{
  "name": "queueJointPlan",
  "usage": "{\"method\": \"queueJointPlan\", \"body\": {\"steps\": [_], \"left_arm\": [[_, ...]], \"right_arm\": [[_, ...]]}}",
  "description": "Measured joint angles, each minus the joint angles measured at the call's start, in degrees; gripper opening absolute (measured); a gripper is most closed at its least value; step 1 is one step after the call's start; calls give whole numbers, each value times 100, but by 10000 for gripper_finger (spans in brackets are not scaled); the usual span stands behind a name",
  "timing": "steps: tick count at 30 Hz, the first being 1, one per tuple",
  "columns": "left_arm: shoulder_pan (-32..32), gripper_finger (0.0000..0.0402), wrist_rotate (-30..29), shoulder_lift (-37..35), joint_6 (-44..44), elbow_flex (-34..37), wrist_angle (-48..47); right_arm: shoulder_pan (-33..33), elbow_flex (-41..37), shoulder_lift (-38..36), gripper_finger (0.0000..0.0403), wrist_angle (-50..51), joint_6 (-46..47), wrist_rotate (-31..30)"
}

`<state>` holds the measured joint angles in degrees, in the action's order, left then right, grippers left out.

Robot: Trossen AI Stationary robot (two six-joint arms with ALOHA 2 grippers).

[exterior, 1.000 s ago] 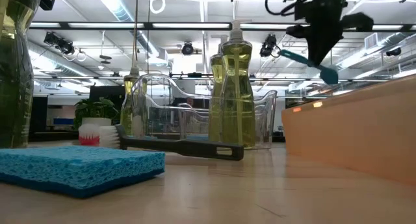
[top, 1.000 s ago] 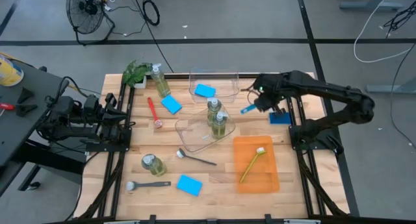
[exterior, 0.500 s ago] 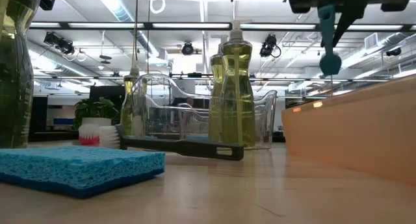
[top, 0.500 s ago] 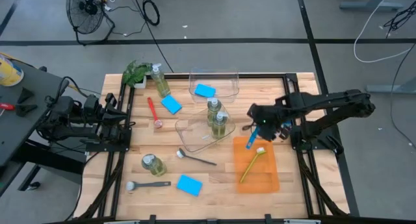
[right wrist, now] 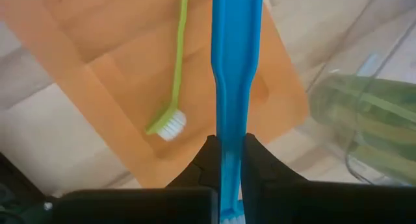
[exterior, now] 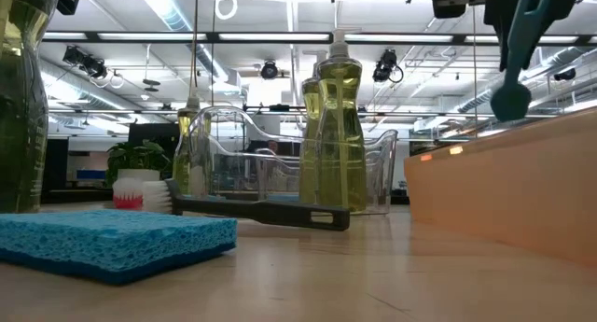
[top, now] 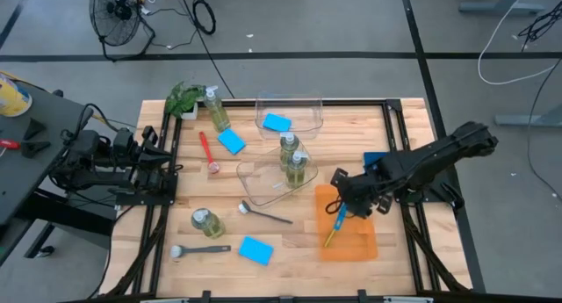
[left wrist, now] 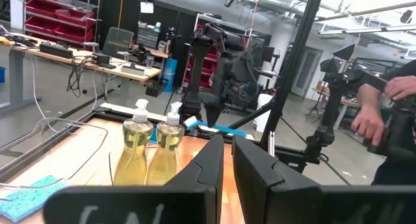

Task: Pick & Place Kitchen Sink Supplies
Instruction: Put the blue dish brush into the orange bin

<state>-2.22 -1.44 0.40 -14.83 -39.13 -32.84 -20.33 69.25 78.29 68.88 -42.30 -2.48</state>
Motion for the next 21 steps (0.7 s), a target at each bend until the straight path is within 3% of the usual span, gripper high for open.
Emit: {"method": "queueJointPlan", "body": {"steps": [9, 21], "left_arm": [[0, 37, 0, 0, 0, 0, 0], [0, 37, 0, 0, 0, 0, 0]], "right_arm": [[-307, 0, 639, 17, -239, 745, 575], [-552, -2, 1197, 34, -245, 756, 960]]}}
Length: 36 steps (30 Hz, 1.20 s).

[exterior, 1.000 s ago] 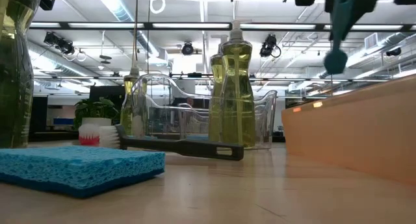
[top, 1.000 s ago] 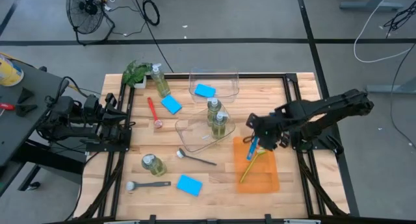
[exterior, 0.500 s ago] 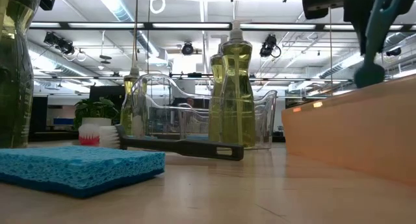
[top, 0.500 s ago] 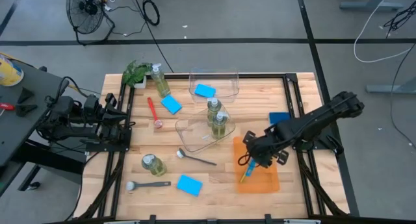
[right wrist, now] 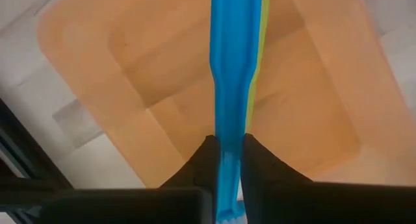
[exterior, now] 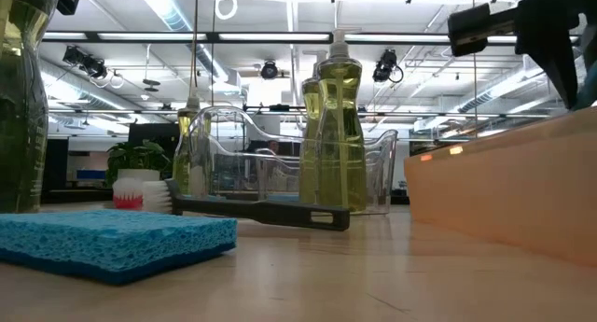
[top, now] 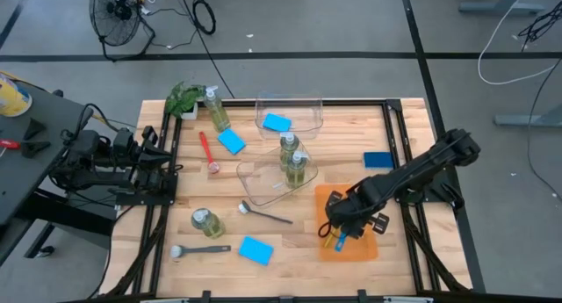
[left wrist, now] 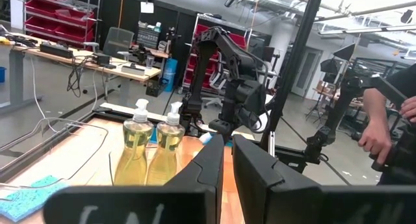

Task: Pick & Place Kitchen Sink Supplies
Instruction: Put the blue dish brush into the orange bin, then put the blue sponge into the top transparent bin

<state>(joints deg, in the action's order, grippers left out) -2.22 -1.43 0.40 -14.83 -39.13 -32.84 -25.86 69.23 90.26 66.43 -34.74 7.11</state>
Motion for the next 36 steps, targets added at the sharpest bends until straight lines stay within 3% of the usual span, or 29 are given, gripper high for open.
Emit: {"method": "queueJointPlan", "body": {"steps": [17, 36], "left_arm": [[0, 37, 0, 0, -1, 0, 1], [2, 37, -2, 0, 0, 0, 2]], "right_arm": [[-3, -1, 46, 156, 0, 545, 0], [852, -2, -738, 171, 567, 2066, -335]]}}
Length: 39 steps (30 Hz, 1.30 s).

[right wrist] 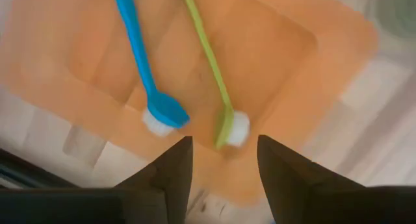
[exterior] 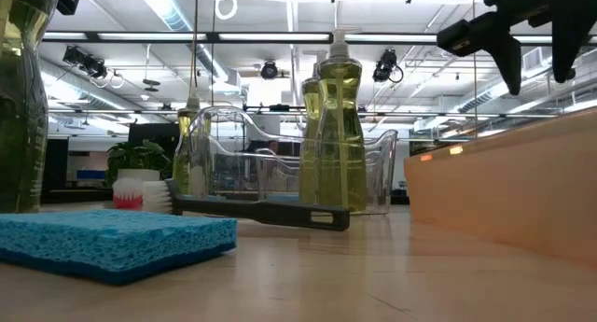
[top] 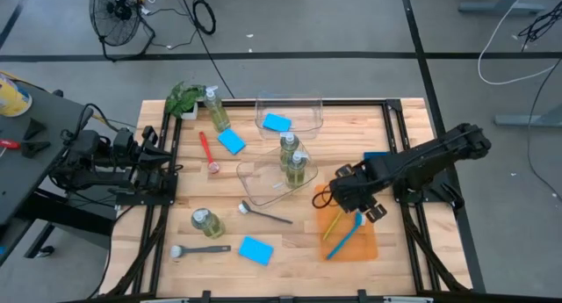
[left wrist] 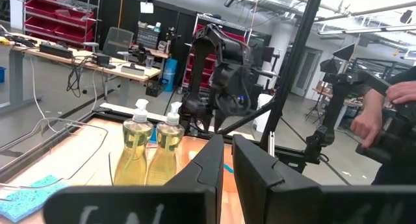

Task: Pick & Place Kitchen Sink Supplies
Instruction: Put the blue sponge into the top transparent bin

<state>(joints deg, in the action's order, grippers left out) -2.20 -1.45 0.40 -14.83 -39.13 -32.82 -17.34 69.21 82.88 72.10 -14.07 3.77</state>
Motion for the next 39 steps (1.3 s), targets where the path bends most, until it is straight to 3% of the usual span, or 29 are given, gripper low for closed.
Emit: {"method": "queueJointPlan", "body": {"steps": [18, 25, 34, 39], "left_arm": [[0, 37, 0, 0, 0, 0, -1], [0, 37, 1, 0, 0, 0, 0], [0, 37, 0, 0, 0, 0, 0], [-2, 37, 2, 0, 0, 0, -1]], "right_arm": [[1820, 0, -905, 171, 991, 1372, -640], [2613, 0, -788, 171, 1051, 2117, -647], [3373, -4, -229, 171, 1051, 2127, -664], [3691, -4, -40, 171, 1018, 2246, -1111]]}}
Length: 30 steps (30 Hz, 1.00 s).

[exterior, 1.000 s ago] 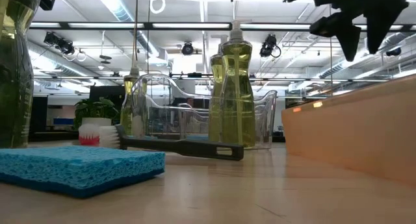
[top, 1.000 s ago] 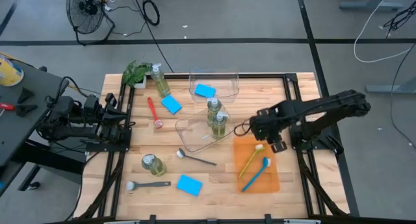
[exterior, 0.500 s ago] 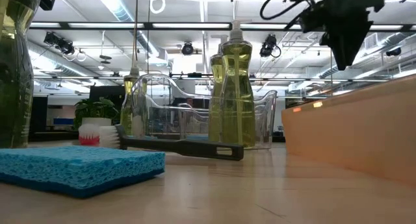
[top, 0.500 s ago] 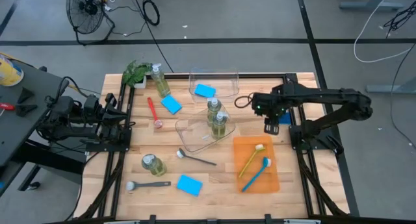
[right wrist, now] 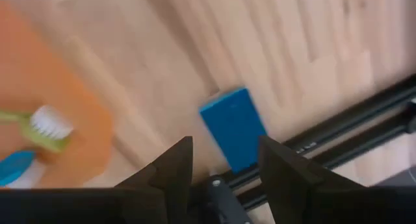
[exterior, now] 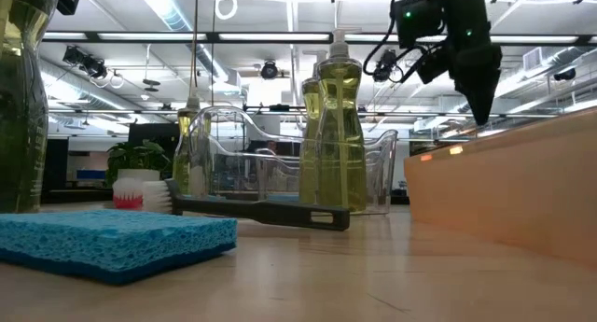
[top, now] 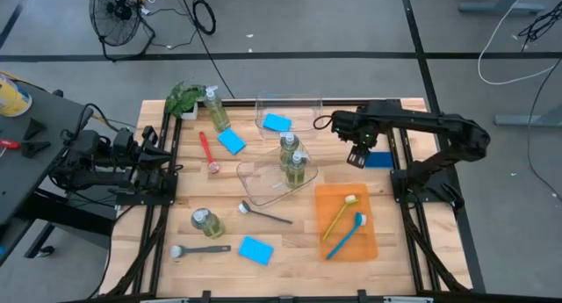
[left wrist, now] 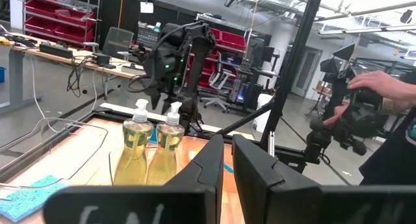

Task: Pick & Place Kitchen Sink Supplies
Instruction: Put the blue sponge into the top transparent bin

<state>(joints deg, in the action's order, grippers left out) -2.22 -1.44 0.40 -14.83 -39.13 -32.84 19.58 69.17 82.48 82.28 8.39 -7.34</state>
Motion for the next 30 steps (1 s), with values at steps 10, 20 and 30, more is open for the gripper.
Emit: {"method": "queueJointPlan", "body": {"steps": [10, 20, 30], "left_arm": [[0, 37, 0, 0, 0, 0, -2], [1, 37, 0, 0, 0, 0, 0], [0, 37, -2, 0, 0, 0, 0]], "right_arm": [[426, -371, 350, 171, -344, -408, -123], [839, -1574, 395, 171, -1020, -166, -124], [1018, -2154, 398, 171, -1755, 166, -72]]}}
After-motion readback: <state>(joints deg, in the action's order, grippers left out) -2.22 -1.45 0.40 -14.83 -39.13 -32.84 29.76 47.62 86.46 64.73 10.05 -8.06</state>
